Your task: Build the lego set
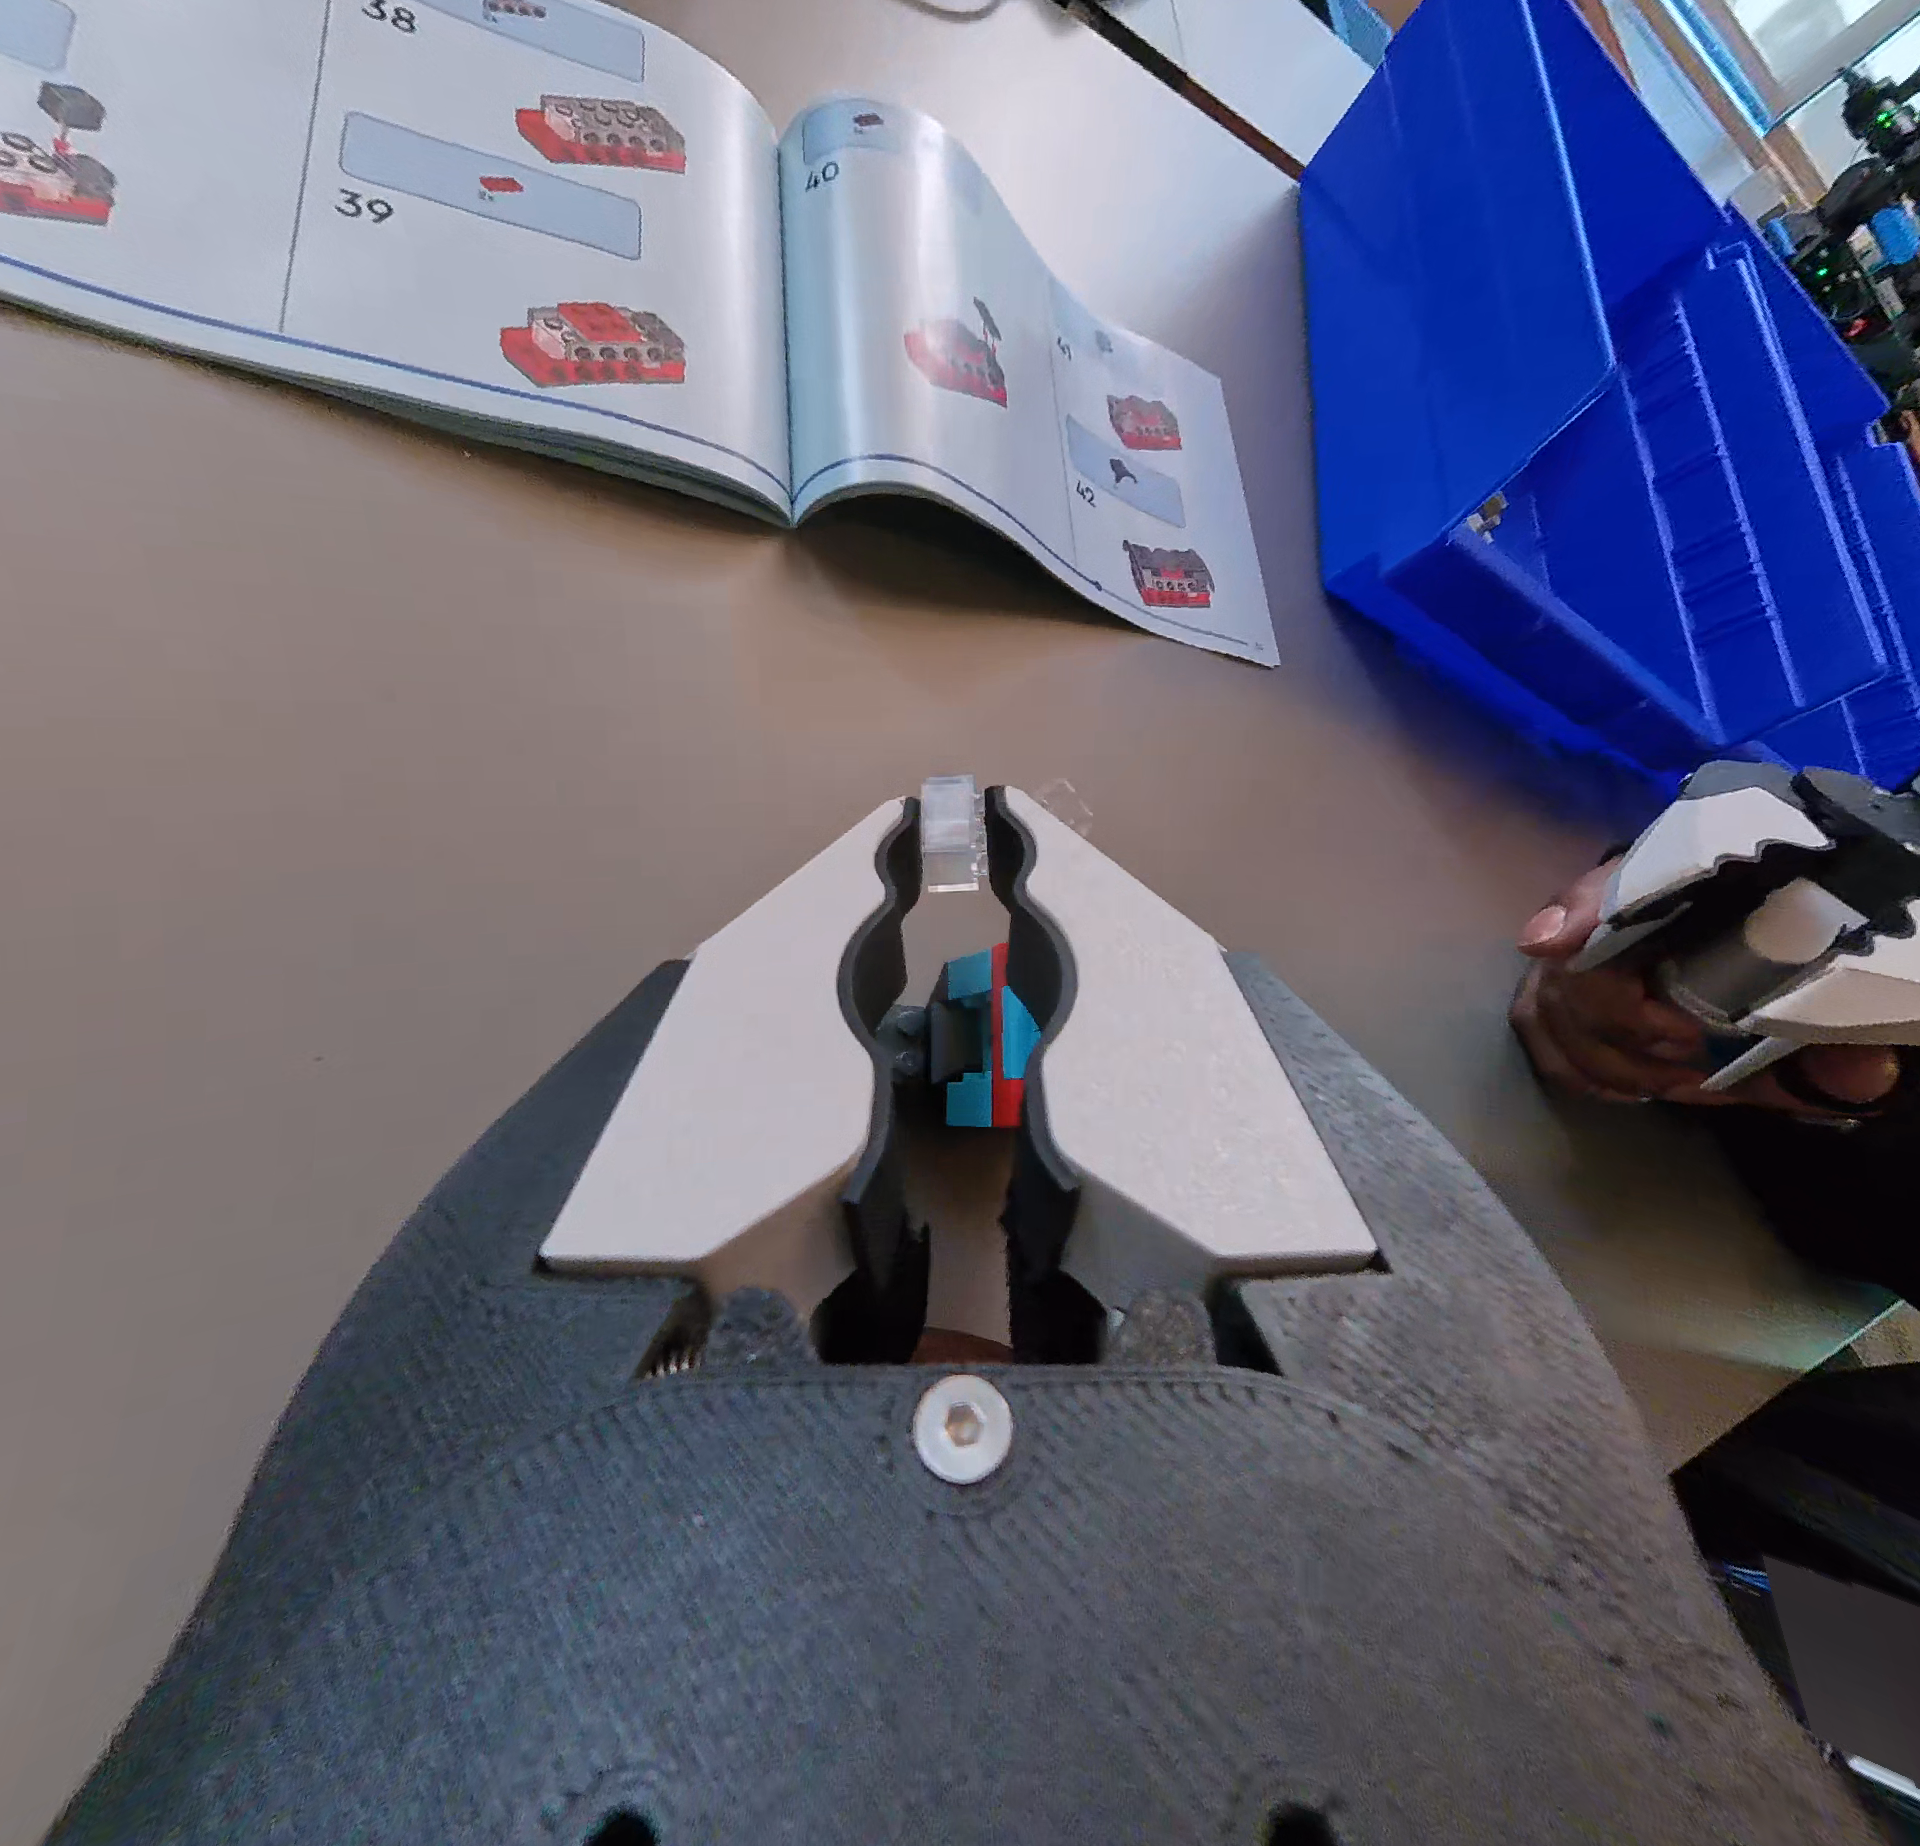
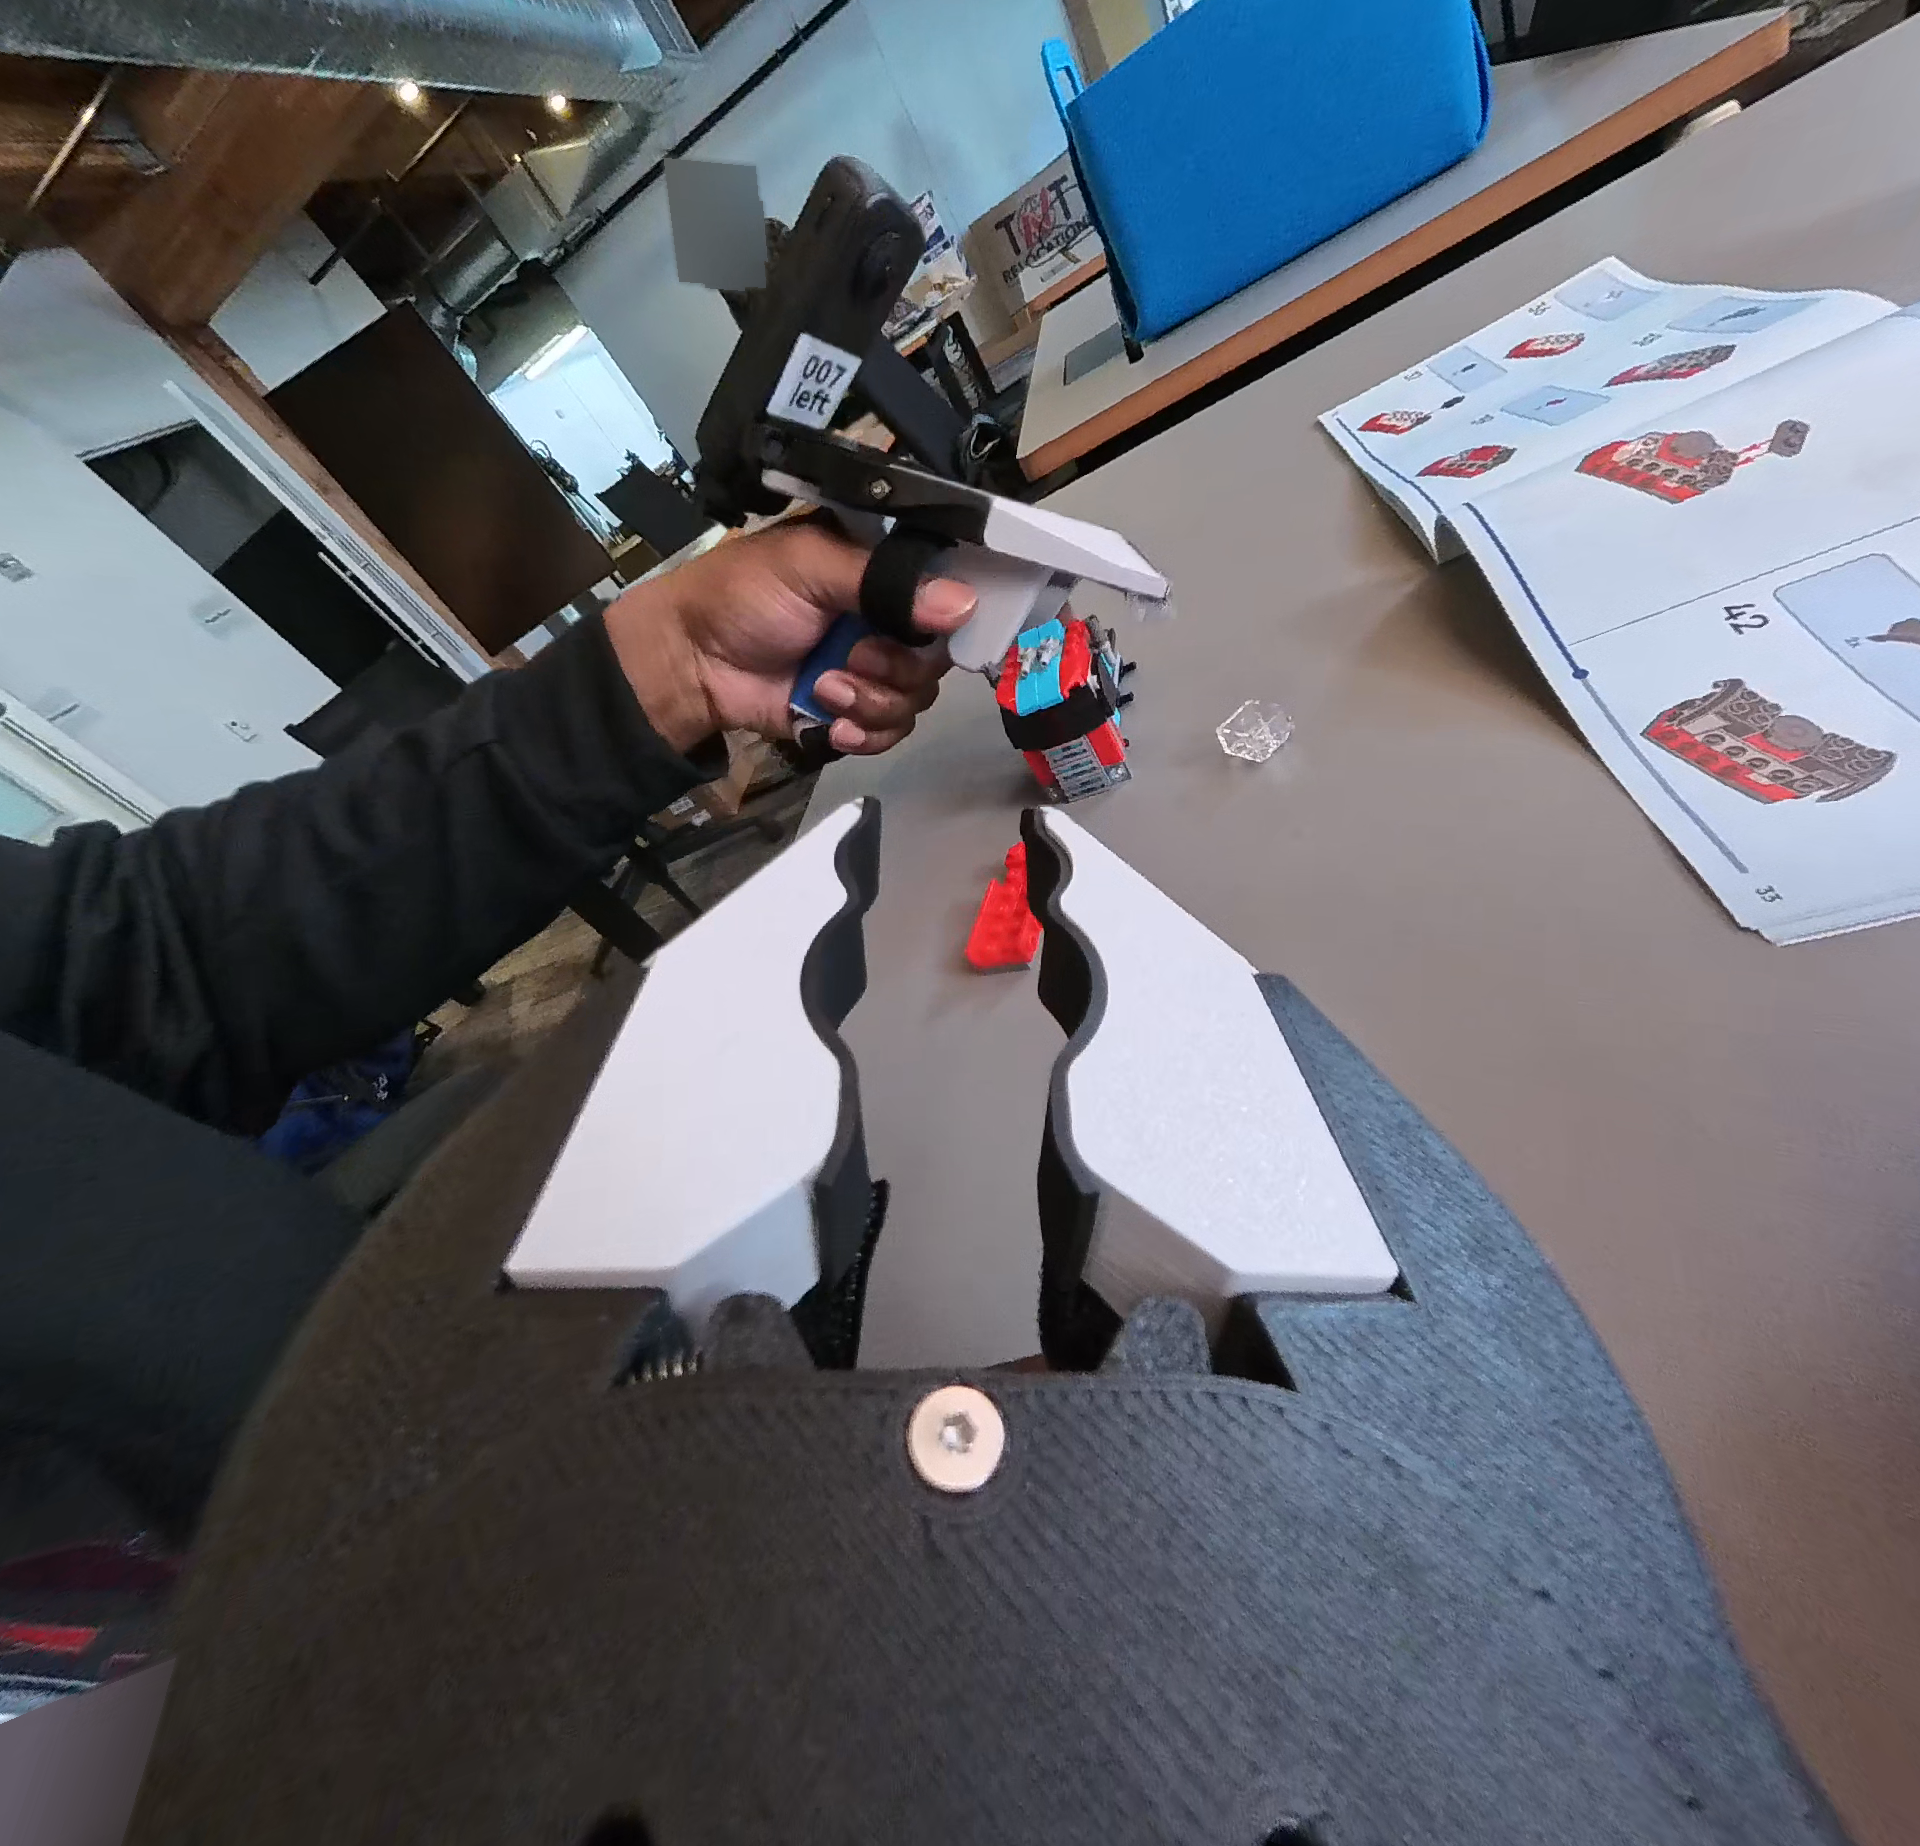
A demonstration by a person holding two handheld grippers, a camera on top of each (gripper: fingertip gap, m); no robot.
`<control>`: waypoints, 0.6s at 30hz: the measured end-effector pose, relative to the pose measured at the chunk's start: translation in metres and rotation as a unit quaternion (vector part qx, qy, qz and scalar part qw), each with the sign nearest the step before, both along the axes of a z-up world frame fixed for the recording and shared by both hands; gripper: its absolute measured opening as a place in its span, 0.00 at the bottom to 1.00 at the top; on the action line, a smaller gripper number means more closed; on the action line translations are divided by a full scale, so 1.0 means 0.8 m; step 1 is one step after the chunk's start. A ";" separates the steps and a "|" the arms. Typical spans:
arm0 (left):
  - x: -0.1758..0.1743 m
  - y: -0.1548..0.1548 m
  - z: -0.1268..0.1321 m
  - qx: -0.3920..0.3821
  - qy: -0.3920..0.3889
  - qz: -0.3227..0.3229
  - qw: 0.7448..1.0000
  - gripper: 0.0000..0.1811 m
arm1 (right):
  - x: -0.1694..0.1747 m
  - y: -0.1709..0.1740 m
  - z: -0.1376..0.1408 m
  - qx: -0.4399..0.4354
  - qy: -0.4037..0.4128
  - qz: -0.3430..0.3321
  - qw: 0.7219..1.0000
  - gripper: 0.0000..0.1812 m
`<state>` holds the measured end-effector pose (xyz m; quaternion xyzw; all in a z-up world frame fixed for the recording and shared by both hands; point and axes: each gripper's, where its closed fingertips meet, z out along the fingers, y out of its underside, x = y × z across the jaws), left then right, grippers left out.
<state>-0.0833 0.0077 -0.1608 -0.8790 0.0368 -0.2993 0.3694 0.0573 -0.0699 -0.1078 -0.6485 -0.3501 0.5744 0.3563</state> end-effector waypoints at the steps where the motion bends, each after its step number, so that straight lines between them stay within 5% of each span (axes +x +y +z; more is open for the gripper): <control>1: 0.000 0.000 0.000 -0.004 -0.003 -0.002 1.000 0.07 | 0.000 0.000 0.000 0.001 -0.001 0.000 1.000 0.15; 11: 0.012 0.000 -0.001 -0.005 -0.019 -0.014 1.000 0.10 | -0.001 -0.001 0.000 0.001 -0.002 0.001 1.000 0.15; 18: -0.006 -0.019 0.043 0.124 -0.017 0.044 0.991 0.22 | 0.000 0.005 -0.002 0.005 -0.009 -0.019 1.000 0.15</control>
